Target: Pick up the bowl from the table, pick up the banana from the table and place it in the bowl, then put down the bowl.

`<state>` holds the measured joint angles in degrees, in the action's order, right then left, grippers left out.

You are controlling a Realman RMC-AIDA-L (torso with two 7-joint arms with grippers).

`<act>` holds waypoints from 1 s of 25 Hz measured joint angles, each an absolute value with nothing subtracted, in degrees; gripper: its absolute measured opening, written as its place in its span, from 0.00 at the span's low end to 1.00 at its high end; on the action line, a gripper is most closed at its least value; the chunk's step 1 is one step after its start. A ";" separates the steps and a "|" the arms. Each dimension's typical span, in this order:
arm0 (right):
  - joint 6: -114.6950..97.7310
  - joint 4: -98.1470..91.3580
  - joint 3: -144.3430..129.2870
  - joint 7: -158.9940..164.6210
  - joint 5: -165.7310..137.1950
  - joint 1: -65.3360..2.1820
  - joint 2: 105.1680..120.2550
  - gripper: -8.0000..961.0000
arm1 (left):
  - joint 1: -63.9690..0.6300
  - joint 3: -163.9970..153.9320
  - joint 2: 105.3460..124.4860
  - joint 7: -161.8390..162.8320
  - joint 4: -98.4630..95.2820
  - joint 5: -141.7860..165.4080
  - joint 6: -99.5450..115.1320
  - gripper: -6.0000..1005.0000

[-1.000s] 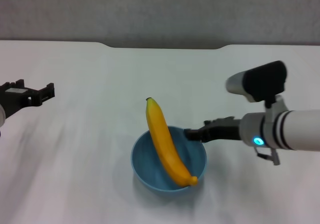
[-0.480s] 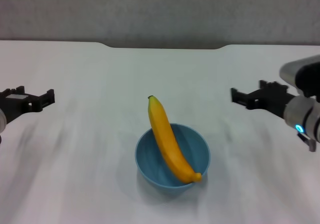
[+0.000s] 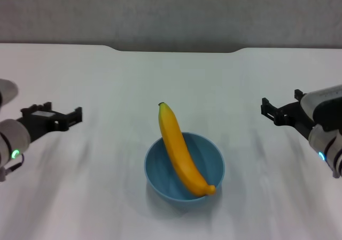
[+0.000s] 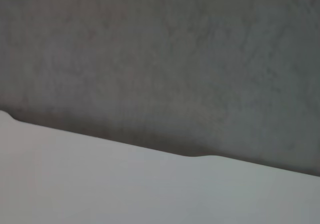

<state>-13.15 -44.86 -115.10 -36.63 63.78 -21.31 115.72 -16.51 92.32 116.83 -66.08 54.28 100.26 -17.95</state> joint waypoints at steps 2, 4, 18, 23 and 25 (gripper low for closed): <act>-16.90 -43.30 -118.04 -33.84 63.52 -21.41 115.64 0.91 | -16.49 90.66 116.89 -69.56 53.79 97.04 -17.25 0.82; -21.10 -41.68 -121.59 -30.46 63.31 -21.42 115.57 0.90 | -16.19 89.23 116.93 -73.86 53.26 92.65 -16.51 0.82; -37.78 -29.56 -131.50 -0.02 44.18 -22.47 115.72 0.90 | -16.55 87.67 117.07 -129.70 36.01 36.39 -33.21 0.82; -38.38 -28.66 -134.25 0.66 43.85 -22.79 115.95 0.90 | -18.07 87.65 117.18 -137.42 28.16 28.55 -41.92 0.82; -39.25 -28.60 -135.47 0.71 44.03 -22.59 116.17 0.90 | -18.42 87.63 117.38 -138.20 26.89 28.24 -43.23 0.82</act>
